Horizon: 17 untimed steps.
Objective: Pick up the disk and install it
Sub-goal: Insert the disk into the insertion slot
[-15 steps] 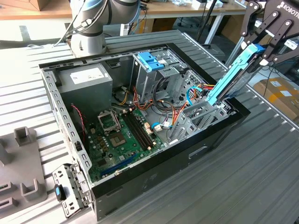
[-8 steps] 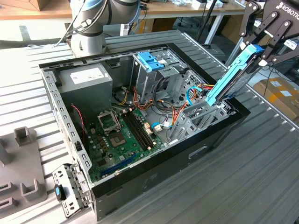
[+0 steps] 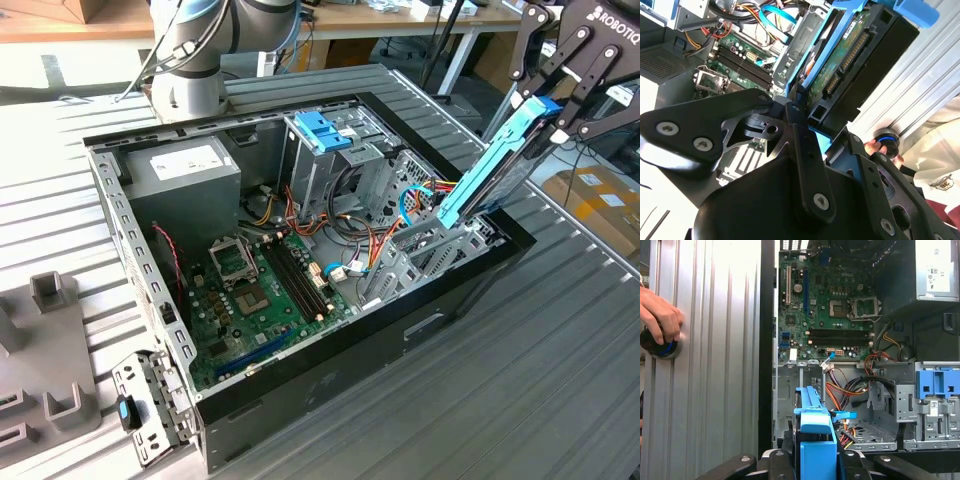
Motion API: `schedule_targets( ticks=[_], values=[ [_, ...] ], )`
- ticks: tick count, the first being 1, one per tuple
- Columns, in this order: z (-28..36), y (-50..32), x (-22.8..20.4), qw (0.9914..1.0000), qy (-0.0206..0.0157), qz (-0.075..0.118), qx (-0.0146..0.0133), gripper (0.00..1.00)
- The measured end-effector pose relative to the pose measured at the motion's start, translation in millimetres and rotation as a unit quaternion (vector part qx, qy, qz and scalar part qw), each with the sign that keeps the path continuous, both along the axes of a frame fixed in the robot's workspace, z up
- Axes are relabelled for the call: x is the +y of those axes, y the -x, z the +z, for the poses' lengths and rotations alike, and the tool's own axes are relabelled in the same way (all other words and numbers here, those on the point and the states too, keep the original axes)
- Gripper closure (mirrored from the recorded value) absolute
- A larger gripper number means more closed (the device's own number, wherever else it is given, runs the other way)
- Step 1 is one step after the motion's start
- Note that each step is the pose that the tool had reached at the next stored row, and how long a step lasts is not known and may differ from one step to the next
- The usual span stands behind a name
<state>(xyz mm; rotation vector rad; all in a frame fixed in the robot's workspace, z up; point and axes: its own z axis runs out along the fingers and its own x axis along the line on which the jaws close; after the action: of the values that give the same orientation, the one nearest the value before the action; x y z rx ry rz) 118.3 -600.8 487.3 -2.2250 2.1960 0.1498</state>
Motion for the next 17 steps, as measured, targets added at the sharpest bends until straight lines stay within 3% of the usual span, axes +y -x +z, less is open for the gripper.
schedule_targets(
  ticks=[17],
  values=[
    [-3.7,7.5,0.0,1.00000,0.0000,0.000,0.0000,0.63]
  ],
)
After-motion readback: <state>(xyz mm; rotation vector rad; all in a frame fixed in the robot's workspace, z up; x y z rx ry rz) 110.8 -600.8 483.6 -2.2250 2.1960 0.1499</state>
